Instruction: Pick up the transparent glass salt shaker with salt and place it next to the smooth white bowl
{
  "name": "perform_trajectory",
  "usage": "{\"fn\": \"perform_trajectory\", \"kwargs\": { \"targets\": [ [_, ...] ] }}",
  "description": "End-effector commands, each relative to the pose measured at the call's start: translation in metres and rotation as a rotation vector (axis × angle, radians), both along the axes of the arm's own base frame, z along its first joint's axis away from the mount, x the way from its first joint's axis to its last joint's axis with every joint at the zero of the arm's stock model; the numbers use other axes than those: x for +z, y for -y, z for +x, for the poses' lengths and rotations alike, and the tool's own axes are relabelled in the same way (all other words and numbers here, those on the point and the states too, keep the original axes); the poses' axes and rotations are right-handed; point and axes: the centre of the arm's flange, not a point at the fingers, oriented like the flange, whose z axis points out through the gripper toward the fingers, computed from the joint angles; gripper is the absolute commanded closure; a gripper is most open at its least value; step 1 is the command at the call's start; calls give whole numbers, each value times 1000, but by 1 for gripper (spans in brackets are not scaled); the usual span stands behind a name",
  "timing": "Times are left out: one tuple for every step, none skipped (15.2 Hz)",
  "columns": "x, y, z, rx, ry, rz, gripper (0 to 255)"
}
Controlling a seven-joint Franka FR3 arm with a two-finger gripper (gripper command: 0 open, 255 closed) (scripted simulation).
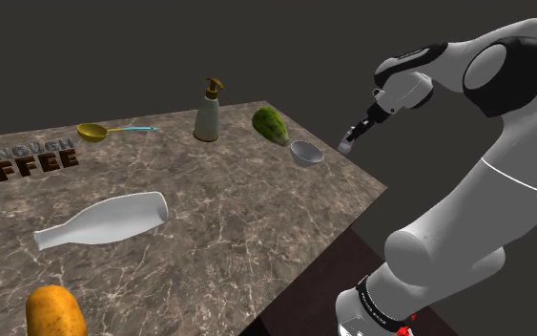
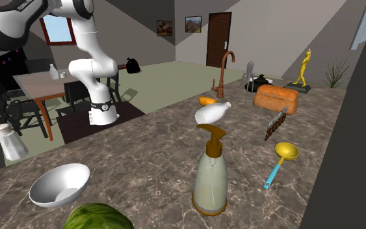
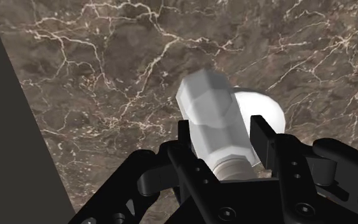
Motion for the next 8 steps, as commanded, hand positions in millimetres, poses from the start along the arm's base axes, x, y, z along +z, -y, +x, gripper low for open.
{"fn": "perform_trajectory", "kwargs": {
  "targets": [
    [-11,0,0,0,0,0,255],
    [-16,0,0,0,0,0,255],
    [-22,0,0,0,0,0,255],
    [-27,0,0,0,0,0,255],
    [-32,0,0,0,0,0,255],
    [-38,0,0,0,0,0,255],
    [-43,0,0,0,0,0,255],
    [-48,0,0,0,0,0,255]
  ]
}}
